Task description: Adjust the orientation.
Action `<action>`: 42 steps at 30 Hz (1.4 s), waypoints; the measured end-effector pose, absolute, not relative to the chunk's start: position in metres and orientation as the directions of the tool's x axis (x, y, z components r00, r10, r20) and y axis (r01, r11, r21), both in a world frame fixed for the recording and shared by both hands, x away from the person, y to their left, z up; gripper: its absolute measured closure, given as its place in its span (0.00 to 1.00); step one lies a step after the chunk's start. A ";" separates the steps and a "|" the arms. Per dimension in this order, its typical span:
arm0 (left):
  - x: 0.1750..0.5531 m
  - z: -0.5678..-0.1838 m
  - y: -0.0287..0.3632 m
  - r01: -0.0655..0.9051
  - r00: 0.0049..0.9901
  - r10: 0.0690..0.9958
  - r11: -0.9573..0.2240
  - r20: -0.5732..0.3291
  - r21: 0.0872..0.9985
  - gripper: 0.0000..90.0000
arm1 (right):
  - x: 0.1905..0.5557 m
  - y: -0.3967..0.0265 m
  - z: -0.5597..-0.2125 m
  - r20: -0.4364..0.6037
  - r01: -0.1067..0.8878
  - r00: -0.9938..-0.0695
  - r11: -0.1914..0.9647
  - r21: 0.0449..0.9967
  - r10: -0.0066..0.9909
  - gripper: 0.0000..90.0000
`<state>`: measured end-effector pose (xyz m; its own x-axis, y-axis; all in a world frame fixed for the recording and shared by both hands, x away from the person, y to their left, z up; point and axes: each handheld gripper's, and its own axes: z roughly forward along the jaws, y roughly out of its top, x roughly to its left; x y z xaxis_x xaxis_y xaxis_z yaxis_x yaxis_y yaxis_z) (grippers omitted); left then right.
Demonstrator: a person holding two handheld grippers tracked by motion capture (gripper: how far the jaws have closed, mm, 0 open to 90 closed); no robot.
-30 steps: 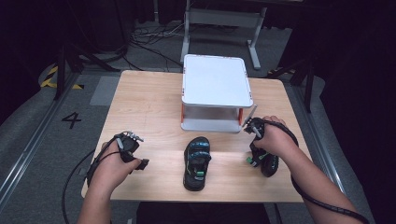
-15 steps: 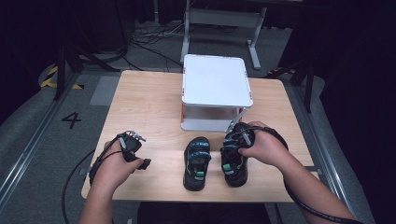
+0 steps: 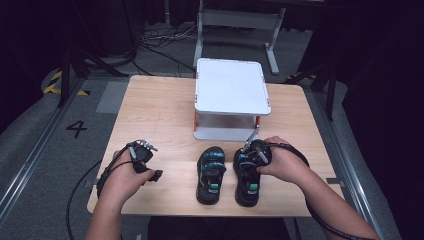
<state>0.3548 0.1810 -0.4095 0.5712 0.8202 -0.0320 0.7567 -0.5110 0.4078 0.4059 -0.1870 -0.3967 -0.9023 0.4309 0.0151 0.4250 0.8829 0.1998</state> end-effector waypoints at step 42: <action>0.368 -0.408 0.169 0.733 0.607 0.793 -0.534 -0.052 0.421 0.34 | 0.405 -0.137 -0.382 -0.030 0.227 -0.969 0.935 0.273 0.244 0.72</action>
<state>0.3676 0.1685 -0.4083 0.6072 0.7928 -0.0523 0.7334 -0.5339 0.4208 0.4047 -0.1371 -0.3818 -0.9692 0.2444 -0.0304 0.2272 0.9347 0.2734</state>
